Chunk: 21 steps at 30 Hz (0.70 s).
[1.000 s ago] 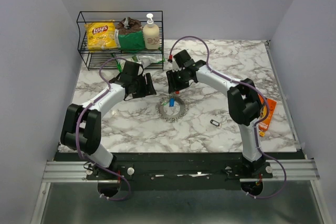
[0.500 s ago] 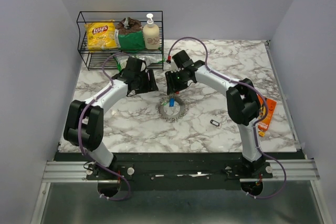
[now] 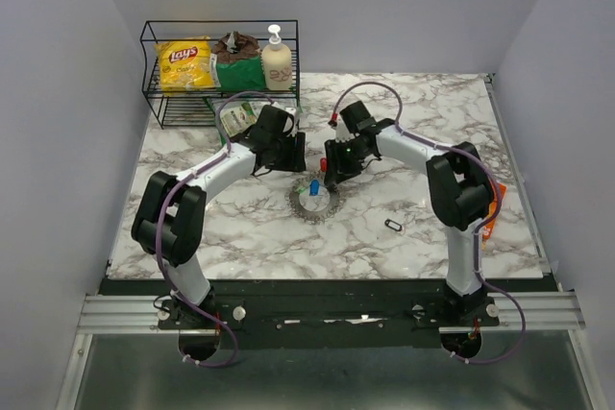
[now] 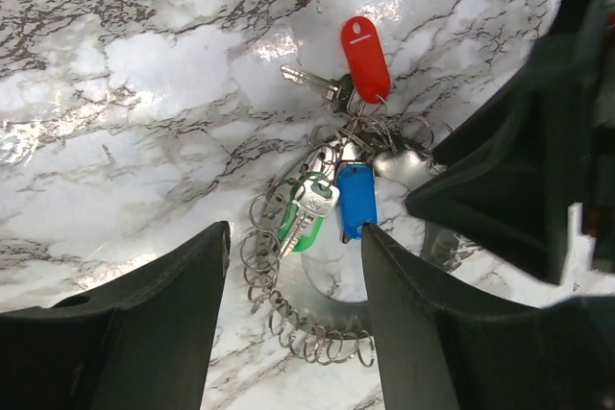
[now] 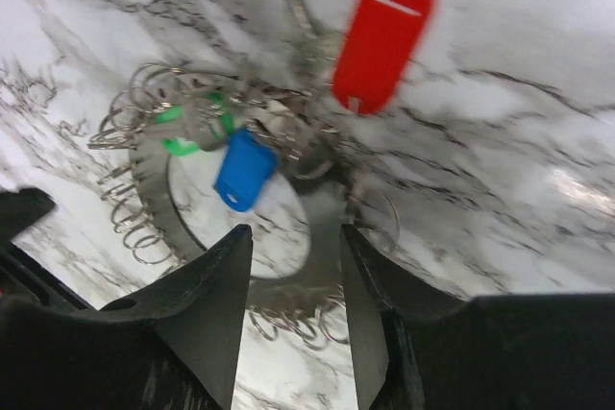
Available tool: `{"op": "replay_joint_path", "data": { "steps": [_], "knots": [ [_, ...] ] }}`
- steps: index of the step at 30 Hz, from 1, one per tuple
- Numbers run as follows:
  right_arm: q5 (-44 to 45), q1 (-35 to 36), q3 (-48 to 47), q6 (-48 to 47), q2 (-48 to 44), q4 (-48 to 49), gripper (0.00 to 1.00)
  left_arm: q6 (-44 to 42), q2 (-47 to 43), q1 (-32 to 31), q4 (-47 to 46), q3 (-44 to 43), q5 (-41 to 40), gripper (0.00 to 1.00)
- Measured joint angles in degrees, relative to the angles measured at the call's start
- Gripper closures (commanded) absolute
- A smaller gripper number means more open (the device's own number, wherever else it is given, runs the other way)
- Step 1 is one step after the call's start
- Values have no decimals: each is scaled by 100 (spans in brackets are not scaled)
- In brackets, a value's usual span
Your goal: Put the keys on the keyring
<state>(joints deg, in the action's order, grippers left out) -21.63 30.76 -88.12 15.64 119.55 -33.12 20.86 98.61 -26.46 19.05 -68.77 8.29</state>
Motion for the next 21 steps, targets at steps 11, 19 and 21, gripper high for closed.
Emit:
{"op": "replay_joint_path", "data": {
  "steps": [11, 19, 21],
  "knots": [
    [-184, -649, 505, 2, -846, 216, 50, -177, 343, -107, -177, -55, -122, 38],
    [-258, -789, 697, -15, -953, 310, 50, -413, 844, -251, -142, -442, -245, 42],
    [-260, -831, 745, -24, -953, 310, 50, -461, 903, -280, -140, -533, -251, 44]
  ]
}}
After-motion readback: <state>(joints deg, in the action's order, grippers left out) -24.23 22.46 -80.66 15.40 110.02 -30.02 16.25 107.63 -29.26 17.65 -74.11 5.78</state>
